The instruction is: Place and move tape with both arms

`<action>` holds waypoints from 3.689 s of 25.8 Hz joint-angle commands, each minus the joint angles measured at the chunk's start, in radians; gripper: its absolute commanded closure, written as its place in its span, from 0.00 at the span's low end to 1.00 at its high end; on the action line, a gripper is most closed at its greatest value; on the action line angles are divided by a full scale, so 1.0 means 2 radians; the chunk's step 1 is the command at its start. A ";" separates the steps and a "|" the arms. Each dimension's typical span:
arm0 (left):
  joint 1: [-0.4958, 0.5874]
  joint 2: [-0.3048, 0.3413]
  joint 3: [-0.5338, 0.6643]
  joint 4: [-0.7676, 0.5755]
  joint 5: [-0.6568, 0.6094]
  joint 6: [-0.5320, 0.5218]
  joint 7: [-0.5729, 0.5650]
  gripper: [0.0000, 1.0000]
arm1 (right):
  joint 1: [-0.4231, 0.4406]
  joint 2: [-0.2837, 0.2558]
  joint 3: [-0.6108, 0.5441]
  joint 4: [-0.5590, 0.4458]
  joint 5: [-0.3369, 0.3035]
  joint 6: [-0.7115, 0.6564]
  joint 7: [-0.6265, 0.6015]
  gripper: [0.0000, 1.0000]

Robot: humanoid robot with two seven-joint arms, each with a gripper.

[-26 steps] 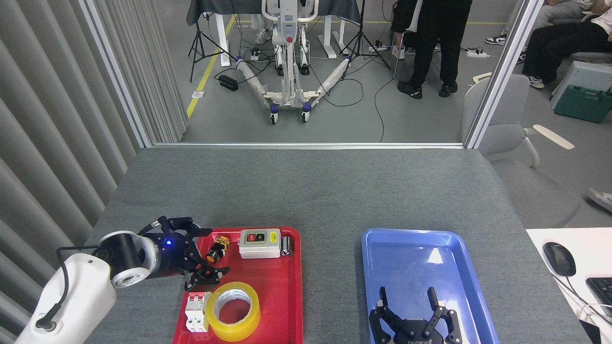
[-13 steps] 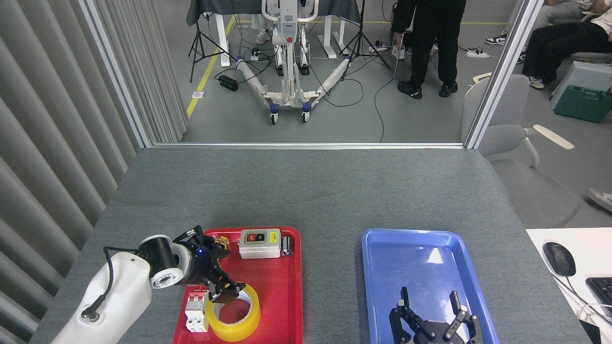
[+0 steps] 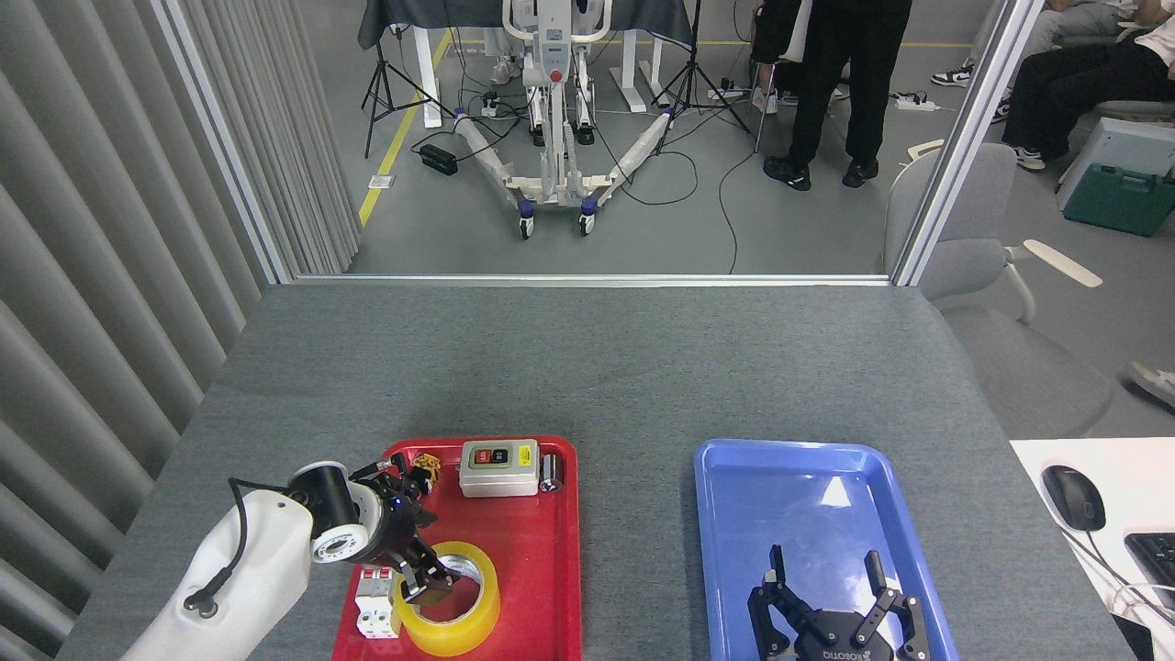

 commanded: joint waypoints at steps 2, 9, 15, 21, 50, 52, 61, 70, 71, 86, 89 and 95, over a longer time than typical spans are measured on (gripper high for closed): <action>-0.001 -0.003 0.000 0.011 -0.005 -0.001 -0.041 0.29 | 0.000 -0.001 -0.001 0.001 0.005 -0.001 0.001 0.00; -0.002 -0.009 0.000 0.011 -0.010 -0.001 -0.057 0.43 | 0.001 -0.002 -0.004 0.002 0.006 -0.002 0.000 0.00; -0.001 -0.018 0.004 0.010 0.000 -0.038 -0.058 0.75 | 0.006 -0.019 -0.004 0.000 0.005 -0.002 -0.015 0.00; 0.000 -0.019 0.014 0.009 0.036 -0.040 -0.057 1.00 | 0.006 -0.021 -0.003 0.000 0.004 0.000 -0.015 0.00; 0.013 -0.127 0.141 0.025 0.379 -0.040 -0.052 1.00 | -0.006 -0.037 -0.004 -0.005 -0.007 -0.075 -0.023 0.00; 0.013 -0.127 0.141 0.025 0.379 -0.040 -0.052 1.00 | -0.006 -0.037 -0.004 -0.005 -0.016 -0.078 -0.023 0.00; 0.013 -0.147 0.141 0.036 0.373 -0.040 -0.053 1.00 | 0.005 -0.064 -0.047 -0.025 -0.070 -0.431 -0.084 0.00; 0.015 -0.152 0.138 0.034 0.372 -0.040 -0.053 1.00 | 0.007 -0.066 -0.013 -0.025 -0.045 -0.465 -0.071 0.00; 0.019 -0.155 0.137 0.030 0.370 -0.040 -0.053 1.00 | 0.006 -0.066 -0.011 -0.025 -0.044 -0.465 -0.067 0.00; 0.045 -0.183 0.122 0.015 0.369 -0.040 -0.053 0.95 | 0.003 -0.055 0.018 -0.023 -0.032 -0.465 -0.055 0.13; 0.043 -0.183 0.122 0.018 0.359 -0.040 -0.052 0.61 | 0.005 -0.054 0.016 -0.022 -0.032 -0.465 -0.056 0.31; 0.043 -0.182 0.126 0.018 0.339 -0.040 -0.049 0.30 | 0.008 -0.054 0.009 -0.022 -0.032 -0.465 -0.056 0.49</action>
